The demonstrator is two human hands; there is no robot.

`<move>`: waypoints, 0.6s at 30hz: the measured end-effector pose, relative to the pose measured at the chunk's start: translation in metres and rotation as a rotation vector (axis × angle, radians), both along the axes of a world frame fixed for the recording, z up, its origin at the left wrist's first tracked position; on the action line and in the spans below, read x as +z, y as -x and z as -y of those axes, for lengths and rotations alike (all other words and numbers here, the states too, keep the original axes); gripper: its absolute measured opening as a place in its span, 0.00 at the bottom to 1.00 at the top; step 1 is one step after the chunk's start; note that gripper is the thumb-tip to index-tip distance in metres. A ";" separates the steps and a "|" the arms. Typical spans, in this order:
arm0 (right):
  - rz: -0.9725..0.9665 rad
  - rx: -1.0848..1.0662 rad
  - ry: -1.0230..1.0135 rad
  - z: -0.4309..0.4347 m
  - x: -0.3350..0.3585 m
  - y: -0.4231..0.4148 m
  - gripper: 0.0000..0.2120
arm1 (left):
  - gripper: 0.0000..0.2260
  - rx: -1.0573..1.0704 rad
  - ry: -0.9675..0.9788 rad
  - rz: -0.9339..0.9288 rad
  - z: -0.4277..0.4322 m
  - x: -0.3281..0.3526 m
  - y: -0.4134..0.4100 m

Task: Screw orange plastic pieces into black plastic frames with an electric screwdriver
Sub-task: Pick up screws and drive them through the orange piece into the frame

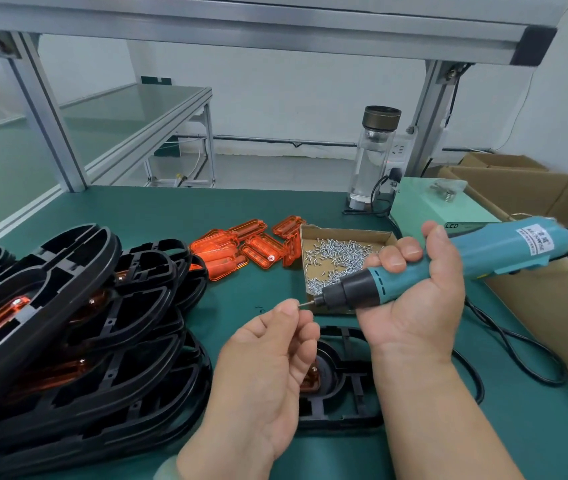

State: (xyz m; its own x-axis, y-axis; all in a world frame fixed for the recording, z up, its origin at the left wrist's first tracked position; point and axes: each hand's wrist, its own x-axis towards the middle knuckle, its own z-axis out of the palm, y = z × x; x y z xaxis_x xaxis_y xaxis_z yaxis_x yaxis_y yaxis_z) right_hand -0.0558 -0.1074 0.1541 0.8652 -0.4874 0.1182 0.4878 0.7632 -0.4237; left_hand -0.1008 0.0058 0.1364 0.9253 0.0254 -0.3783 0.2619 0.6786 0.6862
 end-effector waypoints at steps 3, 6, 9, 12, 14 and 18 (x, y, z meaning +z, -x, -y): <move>0.043 0.001 0.033 -0.002 0.000 0.003 0.02 | 0.07 -0.012 -0.049 0.007 -0.002 -0.001 0.001; 0.068 0.004 0.044 -0.004 0.000 0.004 0.01 | 0.08 -0.002 -0.100 0.044 -0.005 -0.004 0.001; 0.072 0.005 0.049 -0.006 -0.001 0.004 0.02 | 0.08 -0.013 -0.067 0.067 -0.006 -0.003 -0.001; 0.060 -0.007 0.056 -0.004 0.000 0.005 0.03 | 0.09 -0.059 -0.207 0.125 -0.011 -0.006 0.000; 0.038 -0.026 0.065 -0.001 0.003 0.006 0.04 | 0.06 -0.084 -0.608 0.231 -0.020 -0.016 0.006; -0.033 -0.060 0.105 0.001 0.007 0.005 0.07 | 0.09 -0.227 -1.601 0.678 -0.041 -0.031 0.025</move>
State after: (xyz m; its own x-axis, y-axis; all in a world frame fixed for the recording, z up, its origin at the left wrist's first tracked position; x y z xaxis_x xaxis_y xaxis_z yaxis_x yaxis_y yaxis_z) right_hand -0.0611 -0.1086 0.1610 0.8389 -0.5250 0.1434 0.5161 0.6837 -0.5160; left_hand -0.1254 0.0472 0.1052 0.9329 -0.1864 0.3082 -0.3429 -0.7218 0.6012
